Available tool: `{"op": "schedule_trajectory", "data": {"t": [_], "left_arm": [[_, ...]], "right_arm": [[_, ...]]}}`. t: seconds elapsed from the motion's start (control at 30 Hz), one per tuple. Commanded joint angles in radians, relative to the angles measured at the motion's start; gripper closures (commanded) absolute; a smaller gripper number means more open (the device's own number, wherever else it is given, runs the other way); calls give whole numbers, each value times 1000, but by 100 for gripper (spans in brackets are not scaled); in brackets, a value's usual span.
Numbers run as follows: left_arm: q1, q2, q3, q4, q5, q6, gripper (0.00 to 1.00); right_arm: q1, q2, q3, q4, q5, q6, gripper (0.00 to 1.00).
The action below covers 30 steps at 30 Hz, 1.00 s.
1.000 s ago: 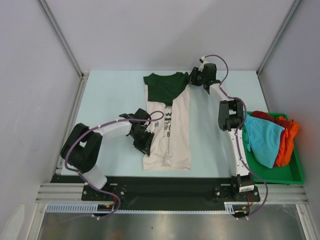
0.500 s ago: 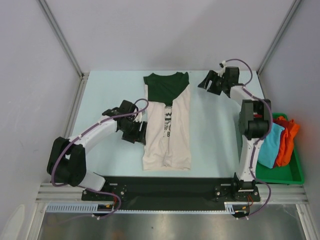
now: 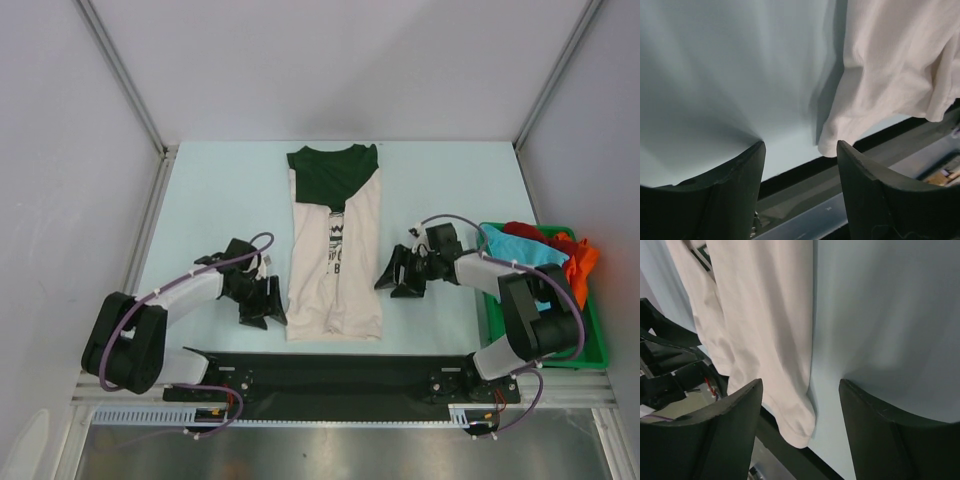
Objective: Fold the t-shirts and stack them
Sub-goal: Fold the tshirt
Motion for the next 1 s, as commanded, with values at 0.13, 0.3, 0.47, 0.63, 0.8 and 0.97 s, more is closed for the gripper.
{"op": "schedule_trajectory", "data": {"t": [0.13,0.3,0.47,0.63,0.8,0.97], "left_arm": [[5,-34,-61,145,64,-91,39],[4,-34,-84,151,70,-97,43],[-5,-40,-97,153,71,-98,50],[-25,-43,-112,162,81,-108,56],[-42,-43,-121,169,90,-115,60],[-64,-54,-129,166,97,-117,63]], "right_arm": [[108,-105,-141,-48,58,86,34],[226,-104,-152,-79,59,112,36],[295,-81,-164,-64,60,147,41],[338,-74,-175,-35,62,170,48],[364,-74,-178,-36,74,178,54],[378,-70,-181,-26,85,186,54]]}}
